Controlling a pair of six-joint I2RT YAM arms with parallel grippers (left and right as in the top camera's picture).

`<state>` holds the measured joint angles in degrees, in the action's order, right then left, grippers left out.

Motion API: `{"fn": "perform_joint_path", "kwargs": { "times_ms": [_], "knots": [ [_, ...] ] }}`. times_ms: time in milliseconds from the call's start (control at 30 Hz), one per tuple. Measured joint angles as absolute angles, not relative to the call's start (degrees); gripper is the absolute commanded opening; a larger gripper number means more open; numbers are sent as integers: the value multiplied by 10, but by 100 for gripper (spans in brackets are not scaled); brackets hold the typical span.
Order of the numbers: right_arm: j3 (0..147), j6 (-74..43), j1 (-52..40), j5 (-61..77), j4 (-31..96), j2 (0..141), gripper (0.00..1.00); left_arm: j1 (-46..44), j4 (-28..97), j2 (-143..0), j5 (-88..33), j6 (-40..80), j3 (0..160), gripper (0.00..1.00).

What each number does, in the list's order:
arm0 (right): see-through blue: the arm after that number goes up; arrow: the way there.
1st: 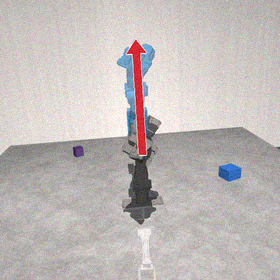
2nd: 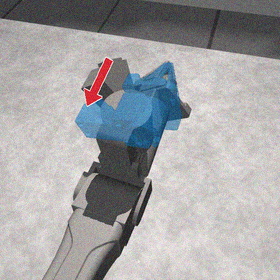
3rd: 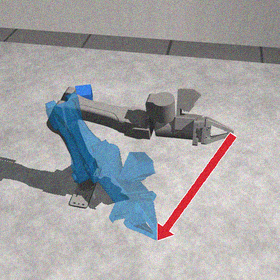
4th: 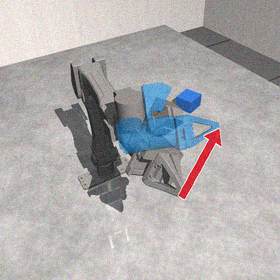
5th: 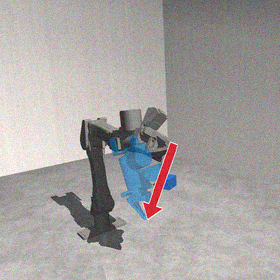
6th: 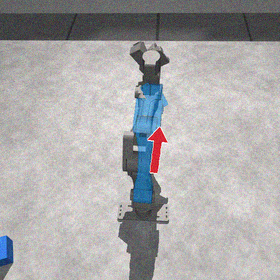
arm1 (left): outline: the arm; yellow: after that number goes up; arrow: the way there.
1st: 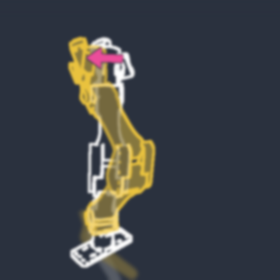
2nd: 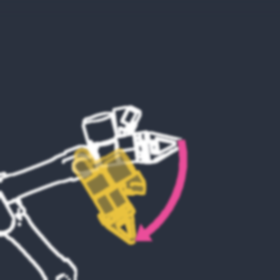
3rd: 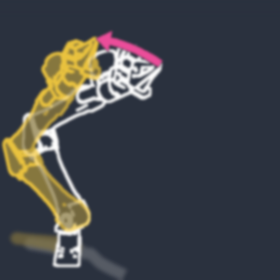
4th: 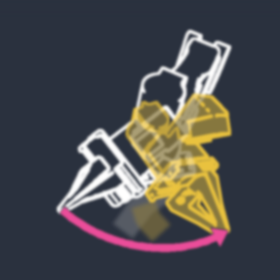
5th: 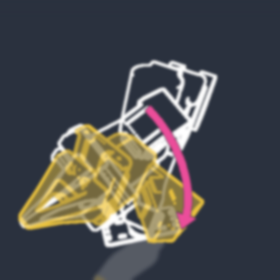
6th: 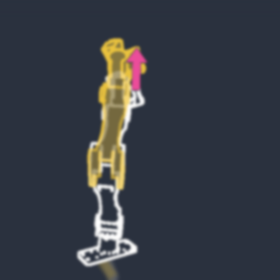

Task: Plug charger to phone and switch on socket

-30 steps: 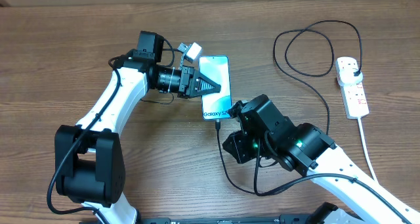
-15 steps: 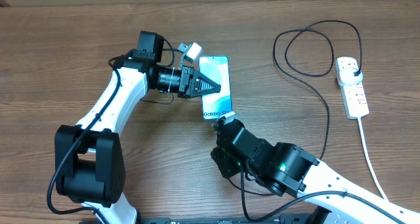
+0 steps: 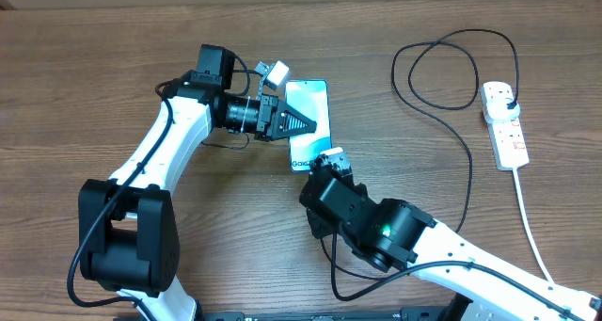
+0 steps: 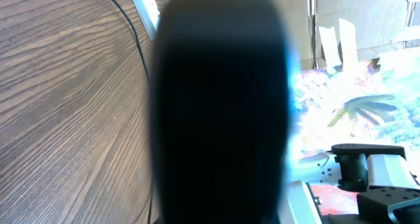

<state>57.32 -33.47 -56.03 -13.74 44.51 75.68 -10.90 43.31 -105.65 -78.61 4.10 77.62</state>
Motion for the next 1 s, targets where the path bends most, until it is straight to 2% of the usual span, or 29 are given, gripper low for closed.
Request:
{"fn": "perform_joint_path", "kwargs": {
  "times_ms": [267, 500, 867, 933, 1000],
  "knots": [
    [573, -354, -560, -119, 445, 758, 29, -109, 433, -1056, -786, 41, 776, 4],
    [573, -359, -560, -110, 446, 758, 4, -109, 433, -1056, -786, 41, 776, 4],
    [573, -361, -560, -92, 446, 758, 4, -109, 433, -1056, -786, 41, 776, 4],
    [573, -364, -560, -92, 447, 758, 28, -109, 433, -1056, -786, 41, 776, 4],
    [573, -361, -560, -91, 446, 758, 40, -107, 428, -1056, -786, 41, 776, 4]
  ]
}}
